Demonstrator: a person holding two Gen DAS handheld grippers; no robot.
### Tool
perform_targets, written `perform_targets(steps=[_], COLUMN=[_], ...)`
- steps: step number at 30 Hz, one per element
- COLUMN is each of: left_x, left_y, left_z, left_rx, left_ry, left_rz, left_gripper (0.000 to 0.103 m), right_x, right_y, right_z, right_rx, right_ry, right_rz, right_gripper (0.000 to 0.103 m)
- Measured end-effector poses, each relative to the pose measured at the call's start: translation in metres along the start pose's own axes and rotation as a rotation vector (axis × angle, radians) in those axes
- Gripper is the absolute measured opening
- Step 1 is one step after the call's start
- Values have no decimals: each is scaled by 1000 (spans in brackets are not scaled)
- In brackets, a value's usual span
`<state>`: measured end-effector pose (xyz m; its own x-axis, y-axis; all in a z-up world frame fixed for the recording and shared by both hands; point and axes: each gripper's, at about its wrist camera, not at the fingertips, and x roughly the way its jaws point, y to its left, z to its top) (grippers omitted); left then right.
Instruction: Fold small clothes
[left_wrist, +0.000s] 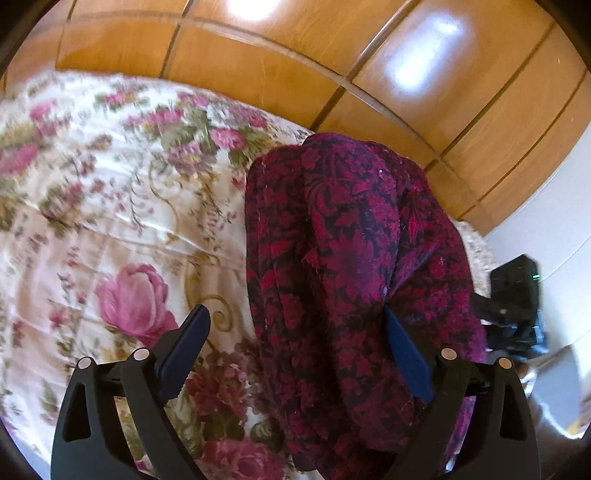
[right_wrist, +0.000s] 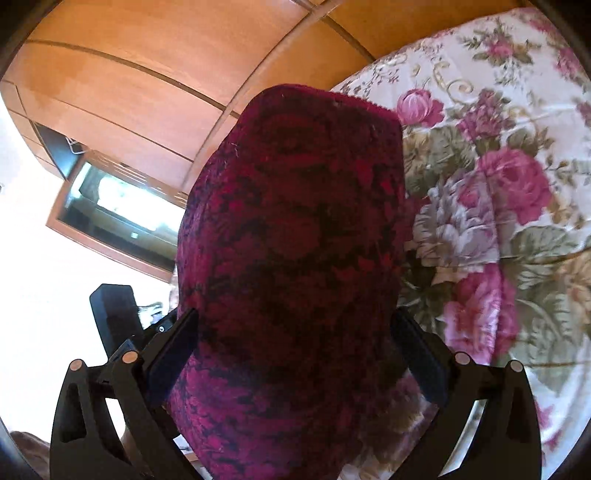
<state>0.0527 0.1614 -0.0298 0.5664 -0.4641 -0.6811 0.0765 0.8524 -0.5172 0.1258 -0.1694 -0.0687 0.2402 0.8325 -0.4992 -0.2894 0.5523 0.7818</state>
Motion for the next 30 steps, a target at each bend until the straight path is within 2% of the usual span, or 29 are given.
perform_targets(steps=[3, 7, 10, 12, 14, 16, 21, 24, 30], left_x=[6, 21, 32, 36, 37, 35, 35, 54, 119], left_y=[13, 34, 44, 44, 41, 35, -10, -45, -151], left_z=[0, -1, -4, -6, -9, -8, 7, 24, 66], left_rx=[-49, -151, -210, -226, -222, -216, -116, -68, 94], left_ry=[15, 54, 75, 78, 70, 62, 74, 108, 198], left_rz=[-83, -232, -379, -426, -449, -481, -543, -593, -648], left_gripper=[92, 92, 79, 76, 76, 74, 72, 72, 72], right_x=[10, 22, 32, 34, 31, 23, -14, -52, -144], right_y=[-3, -4, -8, -7, -2, 5, 16, 10, -28], right_z=[3, 10, 14, 14, 13, 11, 7, 9, 20], right_rx=[-3, -4, 23, 27, 23, 9, -35, -28, 5], right_ry=[18, 35, 46, 43, 32, 17, -39, -131, -335], right_rz=[38, 81, 119, 131, 141, 151, 179, 164, 63], right_gripper=[101, 101, 101, 101, 97, 88, 84, 83, 83])
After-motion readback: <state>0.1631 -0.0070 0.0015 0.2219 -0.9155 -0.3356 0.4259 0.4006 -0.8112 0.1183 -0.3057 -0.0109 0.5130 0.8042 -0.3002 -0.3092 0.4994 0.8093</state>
